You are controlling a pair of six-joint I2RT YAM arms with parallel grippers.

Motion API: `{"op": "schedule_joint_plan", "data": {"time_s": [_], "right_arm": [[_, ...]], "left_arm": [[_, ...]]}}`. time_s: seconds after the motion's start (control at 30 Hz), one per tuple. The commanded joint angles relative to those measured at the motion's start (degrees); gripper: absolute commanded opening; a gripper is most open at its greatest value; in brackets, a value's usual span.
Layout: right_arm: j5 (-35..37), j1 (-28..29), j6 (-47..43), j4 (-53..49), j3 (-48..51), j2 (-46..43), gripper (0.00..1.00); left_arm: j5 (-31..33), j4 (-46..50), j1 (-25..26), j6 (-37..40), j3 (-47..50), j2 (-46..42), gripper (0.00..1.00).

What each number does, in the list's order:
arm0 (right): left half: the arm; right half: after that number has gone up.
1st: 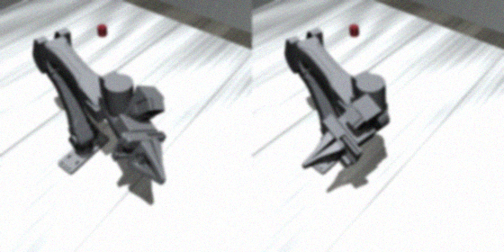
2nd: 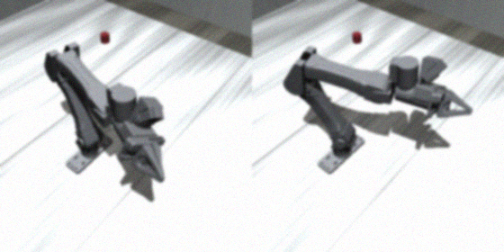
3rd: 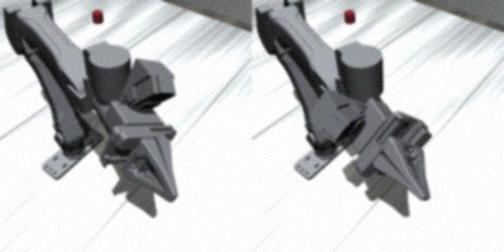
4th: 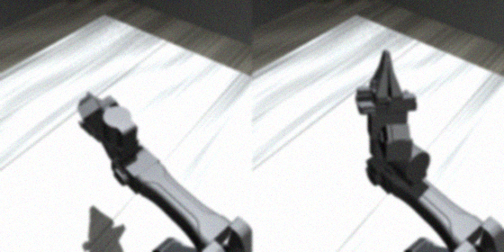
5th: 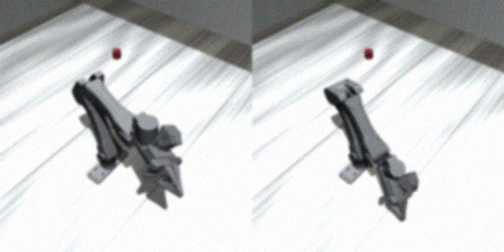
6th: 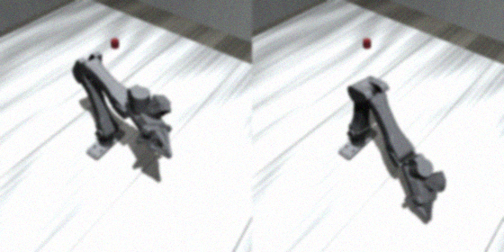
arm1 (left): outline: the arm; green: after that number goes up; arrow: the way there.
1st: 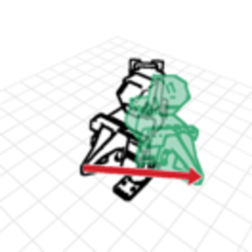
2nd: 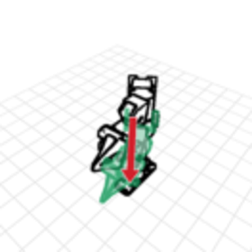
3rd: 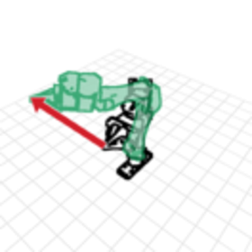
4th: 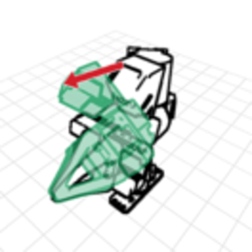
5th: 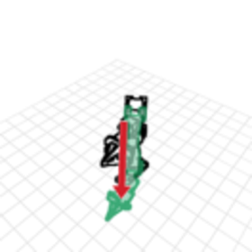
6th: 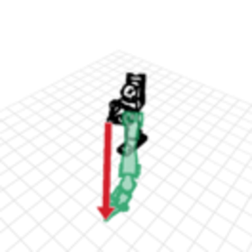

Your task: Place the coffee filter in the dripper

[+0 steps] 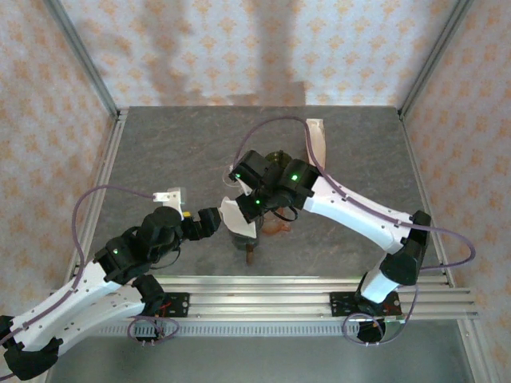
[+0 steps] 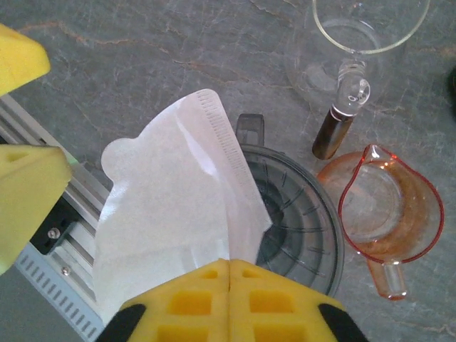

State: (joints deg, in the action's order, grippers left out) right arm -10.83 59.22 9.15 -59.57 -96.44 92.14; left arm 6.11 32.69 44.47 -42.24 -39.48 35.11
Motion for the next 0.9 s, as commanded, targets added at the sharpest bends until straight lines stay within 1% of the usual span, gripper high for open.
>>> {"op": "schedule_joint_plan", "data": {"time_s": [0.0,0.2,0.4,0.5,0.73,0.87], "right_arm": [[4.08,0.28,2.29,1.58,0.71,-0.76,0.00],[10.02,0.28,7.71,6.01,4.73,-3.10,0.00],[15.27,0.28,9.49,6.87,6.68,-3.82,0.00],[15.34,0.28,9.89,7.79,7.48,-4.25,0.00],[12.61,0.41,9.80,7.63,7.27,-2.42,0.00],[11.63,1.59,9.08,6.74,6.40,-1.40,0.00]], "left_arm": [[-0.92,-1.64,-0.44,-1.31,0.64,-0.56,1.00],[-1.62,-3.56,-0.46,-2.15,1.20,-0.93,1.00],[-1.92,-4.16,-0.44,-2.06,0.96,-0.14,1.00],[-1.91,-4.56,-0.50,-1.97,1.07,0.38,1.00],[-2.66,-6.01,-0.44,-2.06,1.12,1.97,1.00],[-3.25,-6.70,-0.43,-2.05,0.90,2.37,1.00]]}}
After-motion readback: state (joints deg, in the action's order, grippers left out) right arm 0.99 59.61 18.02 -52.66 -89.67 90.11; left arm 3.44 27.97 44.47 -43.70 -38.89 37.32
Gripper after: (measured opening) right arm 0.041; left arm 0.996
